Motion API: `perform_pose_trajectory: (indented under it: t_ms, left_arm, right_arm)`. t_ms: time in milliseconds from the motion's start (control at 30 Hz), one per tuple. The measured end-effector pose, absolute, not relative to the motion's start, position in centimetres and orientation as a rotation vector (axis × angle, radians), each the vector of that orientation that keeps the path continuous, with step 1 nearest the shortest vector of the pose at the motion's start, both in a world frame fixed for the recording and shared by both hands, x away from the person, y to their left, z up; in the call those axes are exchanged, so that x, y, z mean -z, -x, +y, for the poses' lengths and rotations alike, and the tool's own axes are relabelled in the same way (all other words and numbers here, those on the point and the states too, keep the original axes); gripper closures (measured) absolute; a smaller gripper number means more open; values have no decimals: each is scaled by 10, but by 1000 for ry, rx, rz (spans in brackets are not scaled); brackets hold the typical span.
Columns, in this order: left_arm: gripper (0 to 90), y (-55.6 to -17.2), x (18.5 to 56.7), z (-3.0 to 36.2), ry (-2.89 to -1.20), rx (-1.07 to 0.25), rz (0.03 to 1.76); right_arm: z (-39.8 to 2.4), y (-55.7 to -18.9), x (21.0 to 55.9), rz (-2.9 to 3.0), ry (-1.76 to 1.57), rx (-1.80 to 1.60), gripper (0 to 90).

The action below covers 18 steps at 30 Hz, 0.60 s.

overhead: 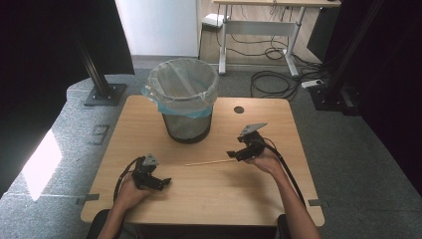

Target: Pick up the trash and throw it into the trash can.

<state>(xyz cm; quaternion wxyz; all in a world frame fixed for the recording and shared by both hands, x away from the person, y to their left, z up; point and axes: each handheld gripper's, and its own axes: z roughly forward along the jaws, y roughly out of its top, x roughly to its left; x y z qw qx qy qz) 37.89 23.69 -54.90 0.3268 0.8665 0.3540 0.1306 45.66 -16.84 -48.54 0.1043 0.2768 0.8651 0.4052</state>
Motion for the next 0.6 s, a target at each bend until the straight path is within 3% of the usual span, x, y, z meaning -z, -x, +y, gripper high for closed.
perform_pose_trajectory:
  t_ms: [67,133,433,600]
  left_arm:
    - [0,-379,549,237,-2270,-342,927]
    - [0,-379,549,237,-2270,-342,927]
    - [0,-379,549,237,-2269,-342,928]
    - [0,-379,549,237,-2269,-342,927]
  right_arm:
    - [-167,-457,490,2561,-803,-1195,200]
    - [-161,-457,504,2593,-746,-1204,285]
    - [-151,-461,535,2668,-698,-1167,403]
    - [-155,-460,547,2638,-661,-1145,540]
